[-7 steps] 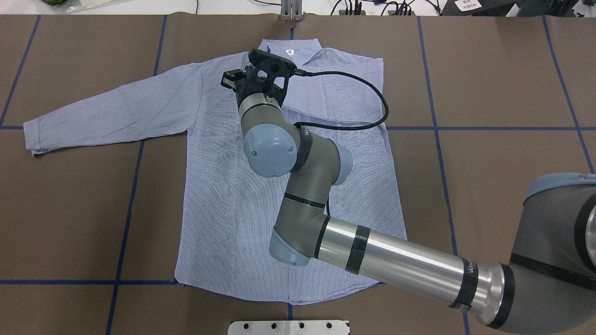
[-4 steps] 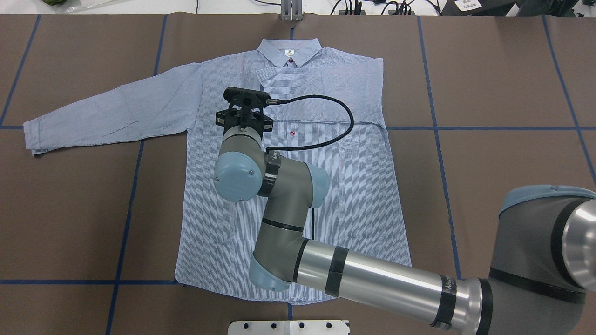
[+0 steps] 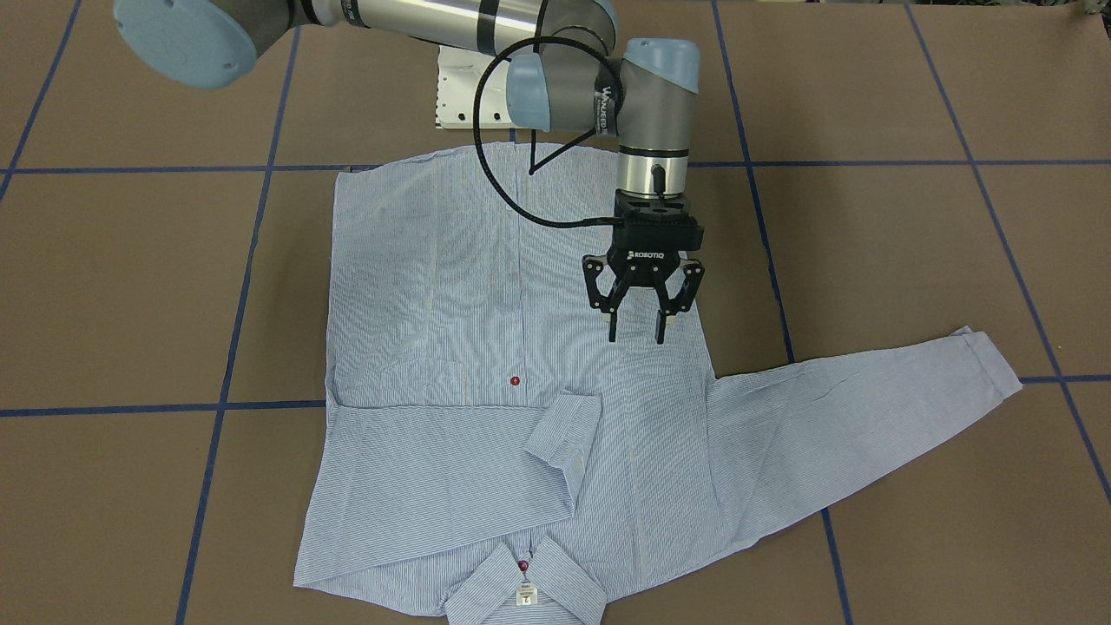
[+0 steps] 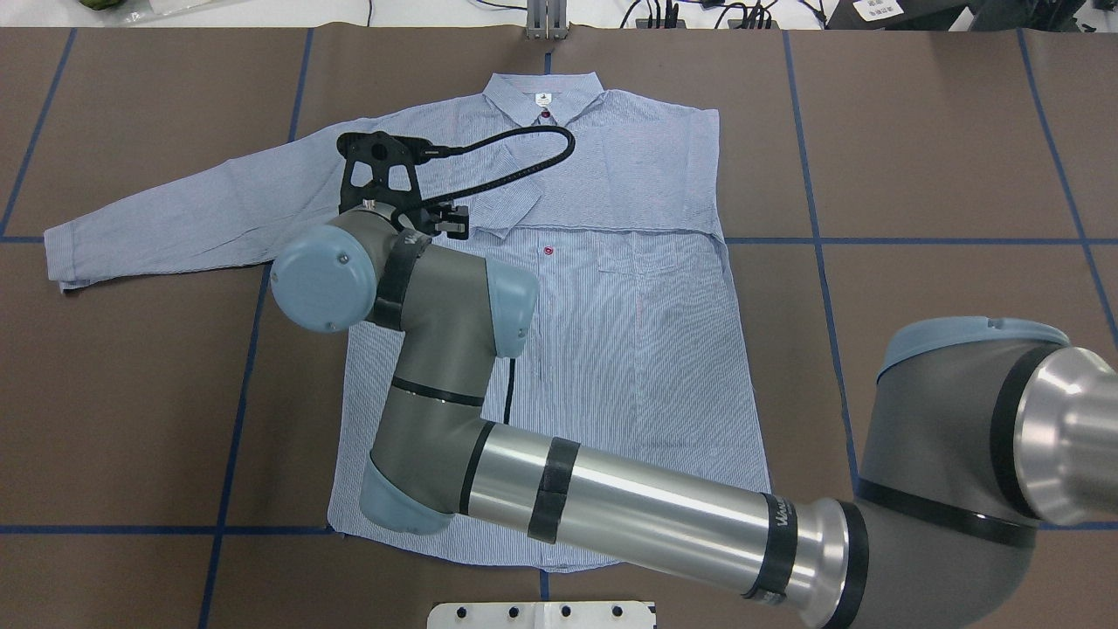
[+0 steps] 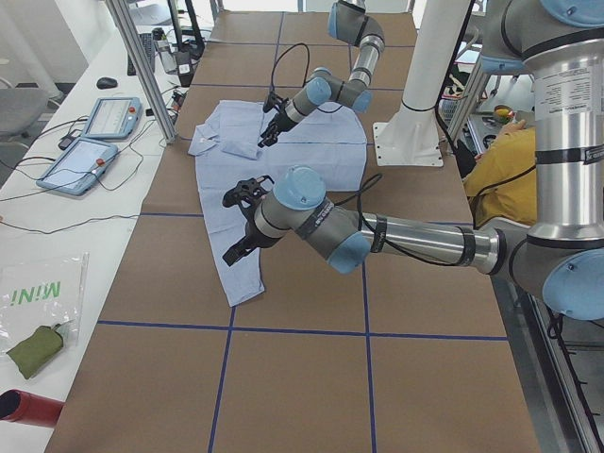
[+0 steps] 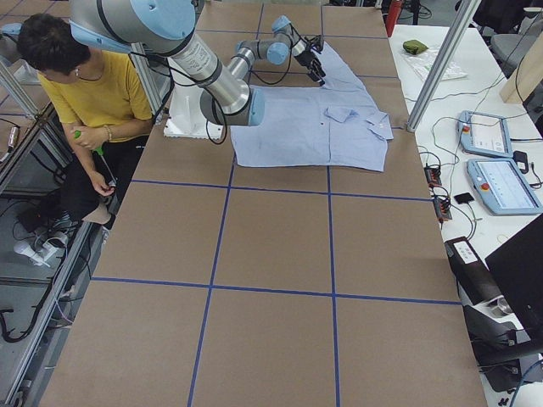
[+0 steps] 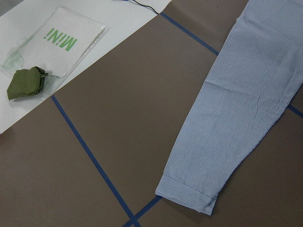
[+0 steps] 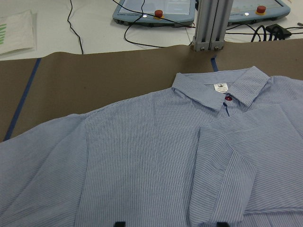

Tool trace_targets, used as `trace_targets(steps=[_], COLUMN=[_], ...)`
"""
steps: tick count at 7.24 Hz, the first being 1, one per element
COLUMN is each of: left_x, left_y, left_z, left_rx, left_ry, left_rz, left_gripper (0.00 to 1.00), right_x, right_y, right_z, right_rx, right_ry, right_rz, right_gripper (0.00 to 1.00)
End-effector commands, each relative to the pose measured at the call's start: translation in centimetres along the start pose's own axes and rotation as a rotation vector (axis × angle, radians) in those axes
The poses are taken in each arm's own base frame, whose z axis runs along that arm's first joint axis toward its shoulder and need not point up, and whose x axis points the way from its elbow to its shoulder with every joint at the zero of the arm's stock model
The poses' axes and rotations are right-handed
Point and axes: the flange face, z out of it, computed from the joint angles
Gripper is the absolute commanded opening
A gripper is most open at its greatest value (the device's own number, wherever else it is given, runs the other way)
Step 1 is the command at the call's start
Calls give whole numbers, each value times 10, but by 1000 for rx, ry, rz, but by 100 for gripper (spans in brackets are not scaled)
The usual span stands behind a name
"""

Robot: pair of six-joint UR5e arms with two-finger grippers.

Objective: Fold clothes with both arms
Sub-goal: 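Carry the sleeve with the right gripper across onto the shirt front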

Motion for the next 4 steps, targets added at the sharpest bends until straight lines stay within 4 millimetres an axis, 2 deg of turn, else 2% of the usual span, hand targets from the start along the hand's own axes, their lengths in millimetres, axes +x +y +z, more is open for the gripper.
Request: trace_targets(steps=[1,2,4], left_x=[-4,-5,-3], left_y=[4,5,-4], left_z=[5,5,7], left_rx=[7,25,65], left_ry=[-1,-6,-6], left_rz=[5,19,17], left_gripper=[100,100,100], right_x=[22,60,167], right_y=[-82,-115,-167], right_z=[-3,12,34], right_rx=[-86,-104,-222], right_ry=[30,33,11], right_rz=[51,72,8], right_gripper=[100,100,100])
